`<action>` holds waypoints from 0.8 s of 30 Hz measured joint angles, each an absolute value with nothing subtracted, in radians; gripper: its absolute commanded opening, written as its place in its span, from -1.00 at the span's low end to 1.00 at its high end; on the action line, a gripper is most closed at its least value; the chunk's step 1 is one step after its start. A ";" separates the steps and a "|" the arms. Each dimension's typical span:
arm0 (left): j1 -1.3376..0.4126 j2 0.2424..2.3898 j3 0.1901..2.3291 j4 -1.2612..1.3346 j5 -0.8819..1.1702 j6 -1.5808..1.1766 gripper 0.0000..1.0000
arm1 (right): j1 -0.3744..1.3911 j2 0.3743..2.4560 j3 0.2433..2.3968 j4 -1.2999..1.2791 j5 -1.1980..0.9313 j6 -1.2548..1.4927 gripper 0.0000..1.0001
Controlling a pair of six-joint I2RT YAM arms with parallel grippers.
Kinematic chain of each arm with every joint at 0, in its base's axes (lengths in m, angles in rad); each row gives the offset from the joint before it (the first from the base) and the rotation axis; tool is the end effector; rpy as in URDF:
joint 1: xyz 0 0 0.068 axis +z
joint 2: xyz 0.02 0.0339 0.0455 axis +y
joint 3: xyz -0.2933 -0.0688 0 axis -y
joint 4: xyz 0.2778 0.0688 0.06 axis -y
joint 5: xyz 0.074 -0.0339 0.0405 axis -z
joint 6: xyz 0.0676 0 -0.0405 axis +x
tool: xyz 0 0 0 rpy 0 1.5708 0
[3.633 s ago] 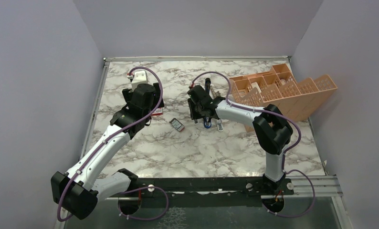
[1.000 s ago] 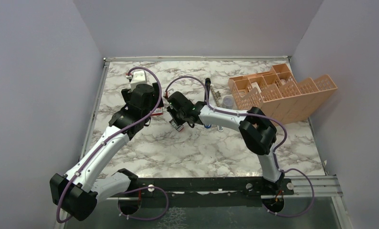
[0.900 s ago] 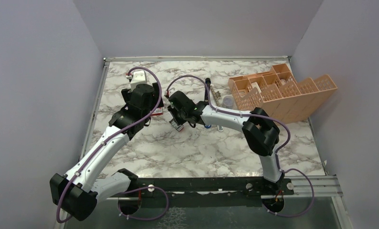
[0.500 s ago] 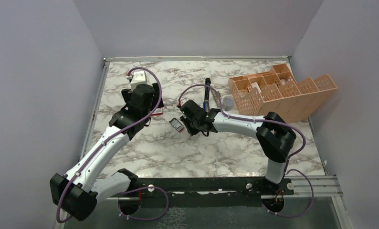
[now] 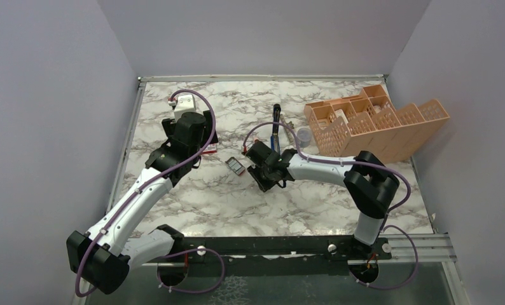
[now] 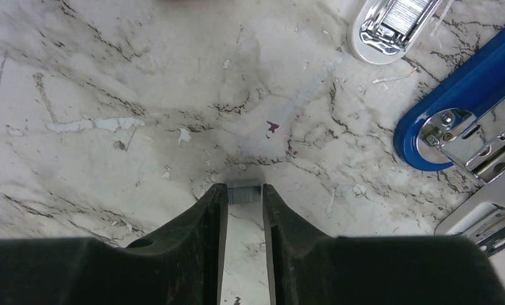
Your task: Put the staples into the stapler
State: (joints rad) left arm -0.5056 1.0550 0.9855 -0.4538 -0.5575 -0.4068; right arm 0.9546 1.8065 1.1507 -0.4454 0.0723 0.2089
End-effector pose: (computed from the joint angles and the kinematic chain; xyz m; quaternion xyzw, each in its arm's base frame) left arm 0.2539 -0.0997 0.3436 -0.0963 0.8383 0.0021 0.5366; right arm 0.2405 0.3312 0.1507 -0.3462 0.9082 0.0984 0.2136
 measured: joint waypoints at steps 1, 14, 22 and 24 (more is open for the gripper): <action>-0.506 1.055 0.986 -0.454 -0.558 -0.407 0.86 | 0.955 1.809 1.151 -0.450 0.073 0.209 -0.33; -0.506 1.055 0.986 -0.454 -0.558 -0.407 0.86 | 0.955 1.839 1.200 -0.480 0.093 0.270 -0.05; -0.506 1.055 0.986 -0.454 -0.558 -0.406 0.86 | 0.955 1.841 1.226 -0.489 0.185 0.376 -0.07; -0.506 1.055 0.986 -0.454 -0.558 -0.406 0.86 | 0.955 1.845 1.230 -0.492 0.208 0.397 -0.11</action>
